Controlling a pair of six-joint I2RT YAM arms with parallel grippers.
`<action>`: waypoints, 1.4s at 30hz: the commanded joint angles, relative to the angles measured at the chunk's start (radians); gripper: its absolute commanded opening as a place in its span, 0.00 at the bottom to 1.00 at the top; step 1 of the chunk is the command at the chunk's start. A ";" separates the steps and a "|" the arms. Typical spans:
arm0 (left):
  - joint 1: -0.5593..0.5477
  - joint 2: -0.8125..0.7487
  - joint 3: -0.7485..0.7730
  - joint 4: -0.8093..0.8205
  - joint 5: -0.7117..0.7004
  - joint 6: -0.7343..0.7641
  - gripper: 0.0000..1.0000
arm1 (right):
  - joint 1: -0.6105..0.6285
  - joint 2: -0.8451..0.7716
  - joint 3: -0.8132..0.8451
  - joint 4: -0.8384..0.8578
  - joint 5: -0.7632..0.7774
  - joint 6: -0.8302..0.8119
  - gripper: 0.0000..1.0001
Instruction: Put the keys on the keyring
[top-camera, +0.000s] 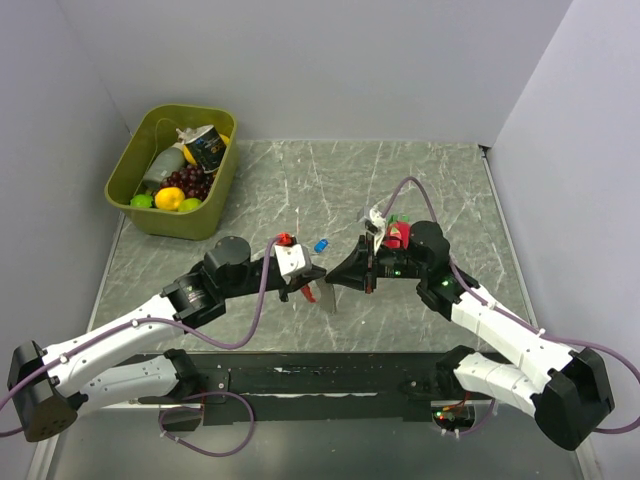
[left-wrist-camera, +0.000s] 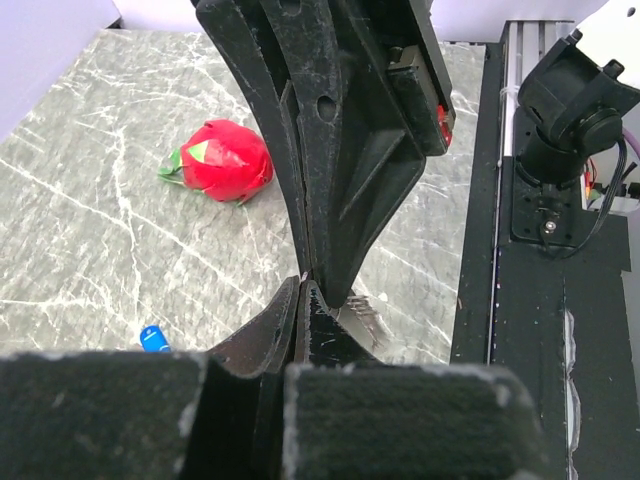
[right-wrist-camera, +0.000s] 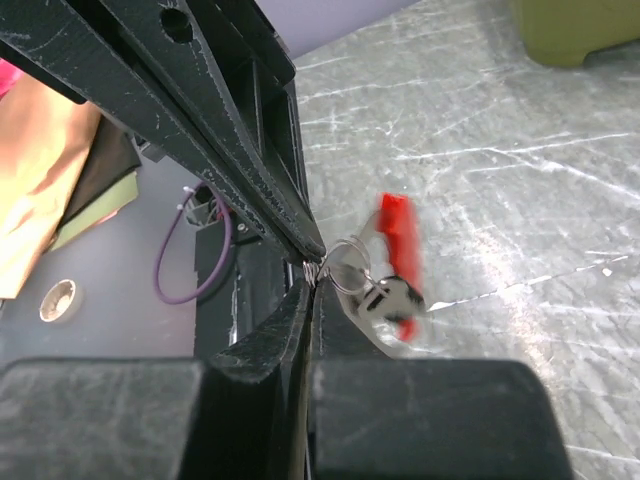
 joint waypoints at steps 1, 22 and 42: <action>-0.007 -0.018 0.017 0.054 0.044 0.002 0.01 | 0.005 0.000 0.052 0.049 0.017 0.006 0.00; 0.307 -0.202 -0.085 0.300 0.471 -0.422 0.77 | -0.006 -0.187 -0.082 0.266 -0.203 -0.166 0.00; 0.307 -0.126 -0.072 0.320 0.638 -0.386 0.73 | -0.004 -0.406 -0.126 -0.061 -0.599 -0.841 0.00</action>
